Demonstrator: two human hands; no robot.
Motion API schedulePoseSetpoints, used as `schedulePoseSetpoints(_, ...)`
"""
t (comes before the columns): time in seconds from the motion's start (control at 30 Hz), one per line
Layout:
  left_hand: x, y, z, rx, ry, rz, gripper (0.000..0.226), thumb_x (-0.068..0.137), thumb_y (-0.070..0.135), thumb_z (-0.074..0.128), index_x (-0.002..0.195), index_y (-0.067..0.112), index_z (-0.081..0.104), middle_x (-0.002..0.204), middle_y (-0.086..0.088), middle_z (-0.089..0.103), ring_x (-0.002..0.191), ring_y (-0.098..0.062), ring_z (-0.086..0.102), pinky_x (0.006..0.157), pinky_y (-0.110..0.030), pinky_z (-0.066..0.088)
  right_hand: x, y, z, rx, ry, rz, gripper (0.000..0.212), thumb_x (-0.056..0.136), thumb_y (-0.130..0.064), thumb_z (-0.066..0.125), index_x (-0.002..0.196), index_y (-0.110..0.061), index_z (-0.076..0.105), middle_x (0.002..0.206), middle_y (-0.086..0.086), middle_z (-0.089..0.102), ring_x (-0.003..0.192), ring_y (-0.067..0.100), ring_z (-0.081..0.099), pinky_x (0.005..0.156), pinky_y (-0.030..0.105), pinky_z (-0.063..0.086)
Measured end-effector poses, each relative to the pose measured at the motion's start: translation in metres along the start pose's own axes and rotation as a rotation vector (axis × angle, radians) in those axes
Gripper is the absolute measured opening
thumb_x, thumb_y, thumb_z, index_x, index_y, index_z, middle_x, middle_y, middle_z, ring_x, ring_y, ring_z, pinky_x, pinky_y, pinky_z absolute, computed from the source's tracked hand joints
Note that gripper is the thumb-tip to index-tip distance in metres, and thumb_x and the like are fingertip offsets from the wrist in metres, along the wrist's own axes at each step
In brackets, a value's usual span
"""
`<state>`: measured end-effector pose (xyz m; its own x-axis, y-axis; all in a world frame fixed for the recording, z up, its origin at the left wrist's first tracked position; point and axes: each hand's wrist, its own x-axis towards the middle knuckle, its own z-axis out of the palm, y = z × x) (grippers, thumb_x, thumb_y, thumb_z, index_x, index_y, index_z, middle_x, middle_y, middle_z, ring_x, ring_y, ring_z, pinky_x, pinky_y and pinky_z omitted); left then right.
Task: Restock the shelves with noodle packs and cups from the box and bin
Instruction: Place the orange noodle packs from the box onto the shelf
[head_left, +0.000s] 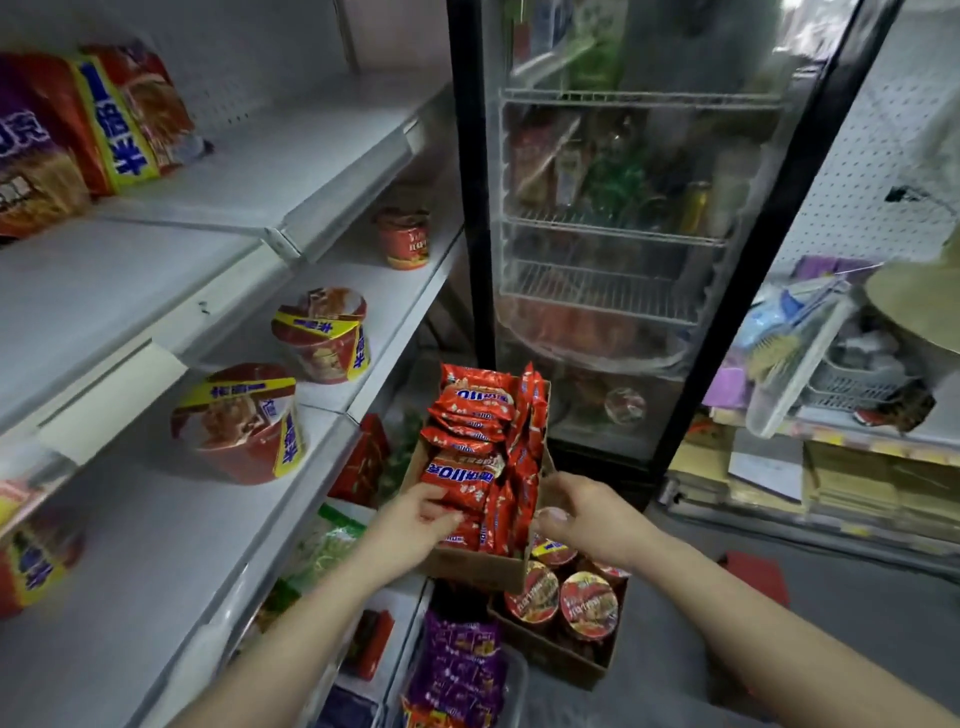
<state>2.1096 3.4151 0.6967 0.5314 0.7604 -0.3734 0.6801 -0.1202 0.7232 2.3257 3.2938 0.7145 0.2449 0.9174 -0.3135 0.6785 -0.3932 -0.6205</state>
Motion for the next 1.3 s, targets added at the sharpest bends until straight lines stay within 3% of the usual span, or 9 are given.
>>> schedulePoseSetpoints(0.1, 0.039, -0.005, -0.005, -0.061, -0.013, -0.072, 0.047, 0.090, 0.037, 0.069, 0.130, 0.018, 0.053, 0.106, 0.007, 0.066, 0.096, -0.007, 0.066, 0.087, -0.029, 0.053, 0.044, 0.008, -0.005, 0.017, -0.038, 0.022, 0.059, 0.087, -0.044, 0.068, 0.137, -0.019, 0.050, 0.132, -0.004, 0.058, 0.115, 0.010, 0.057, 0.087, 0.019, 0.044)
schedulePoseSetpoints(0.27, 0.109, -0.001, -0.012, -0.244, 0.007, -0.213, 0.035, 0.093, 0.029, 0.067, 0.122, 0.015, 0.054, 0.100, 0.005, 0.065, 0.084, -0.004, 0.065, 0.064, -0.015, 0.049, 0.129, 0.027, -0.015, 0.044, -0.098, 0.056, 0.057, 0.088, -0.041, 0.068, 0.137, -0.017, 0.050, 0.132, -0.002, 0.058, 0.117, 0.014, 0.057, 0.093, 0.024, 0.046)
schedulePoseSetpoints(0.4, 0.183, 0.004, -0.001, -0.379, 0.002, -0.347, 0.030, 0.093, 0.032, 0.067, 0.117, 0.013, 0.062, 0.108, -0.003, 0.070, 0.094, -0.018, 0.067, 0.078, -0.031, 0.051, 0.194, 0.049, -0.026, 0.097, -0.137, 0.080, 0.047, 0.088, -0.036, 0.069, 0.129, -0.017, 0.055, 0.123, -0.002, 0.065, 0.108, 0.014, 0.062, 0.091, 0.028, 0.051)
schedulePoseSetpoints(0.57, 0.275, 0.013, 0.027, -0.627, -0.014, -0.507, 0.030, 0.092, 0.037, 0.067, 0.117, 0.024, 0.057, 0.121, -0.004, 0.064, 0.110, -0.021, 0.060, 0.093, -0.039, 0.048, 0.262, 0.081, -0.027, 0.123, -0.200, 0.103, 0.044, 0.090, -0.032, 0.068, 0.128, -0.014, 0.056, 0.125, -0.002, 0.063, 0.112, 0.016, 0.061, 0.092, 0.028, 0.050)
schedulePoseSetpoints(0.67, 0.321, 0.013, 0.046, -0.768, 0.049, -0.620, 0.046, 0.092, 0.033, 0.069, 0.130, 0.013, 0.054, 0.131, -0.010, 0.061, 0.116, -0.026, 0.059, 0.101, -0.041, 0.046, 0.294, 0.095, -0.018, 0.185, -0.235, 0.124, 0.042, 0.091, -0.030, 0.067, 0.128, -0.014, 0.056, 0.125, -0.006, 0.062, 0.115, 0.012, 0.059, 0.098, 0.028, 0.048)
schedulePoseSetpoints(0.77, 0.353, 0.004, 0.062, -0.839, 0.113, -0.713, 0.050, 0.090, 0.034, 0.071, 0.130, 0.010, 0.054, 0.130, -0.011, 0.060, 0.109, -0.026, 0.060, 0.099, -0.039, 0.048, 0.316, 0.109, -0.005, 0.187, -0.258, 0.123, 0.046, 0.092, -0.030, 0.066, 0.133, -0.014, 0.052, 0.127, -0.005, 0.060, 0.116, 0.011, 0.056, 0.098, 0.022, 0.044)
schedulePoseSetpoints(0.93, 0.385, -0.011, 0.079, -1.057, 0.166, -0.785, 0.043, 0.083, 0.036, 0.078, 0.114, 0.015, 0.058, 0.126, -0.013, 0.062, 0.112, -0.024, 0.061, 0.105, -0.040, 0.048, 0.336, 0.123, 0.004, 0.225, -0.285, 0.123, 0.045, 0.093, -0.029, 0.065, 0.134, -0.014, 0.051, 0.127, -0.006, 0.058, 0.120, 0.014, 0.055, 0.102, 0.029, 0.046)
schedulePoseSetpoints(1.07, 0.401, -0.011, 0.087, -1.158, 0.200, -0.808, 0.063, 0.079, 0.034, 0.081, 0.129, 0.010, 0.052, 0.126, -0.014, 0.060, 0.118, -0.026, 0.059, 0.104, -0.039, 0.049, 0.343, 0.129, 0.005, 0.213, -0.286, 0.124, 0.047, 0.095, -0.030, 0.063, 0.136, -0.014, 0.050, 0.132, -0.002, 0.058, 0.121, 0.015, 0.055, 0.100, 0.026, 0.045)
schedulePoseSetpoints(1.3, 0.416, -0.020, 0.097, -1.097, 0.251, -0.842, 0.070, 0.072, 0.048, 0.083, 0.125, 0.010, 0.056, 0.107, -0.009, 0.067, 0.097, -0.023, 0.066, 0.095, -0.038, 0.054, 0.350, 0.131, 0.000, 0.194, -0.291, 0.114, 0.049, 0.097, -0.032, 0.059, 0.141, -0.015, 0.046, 0.139, -0.001, 0.054, 0.129, 0.015, 0.050, 0.101, 0.022, 0.040)
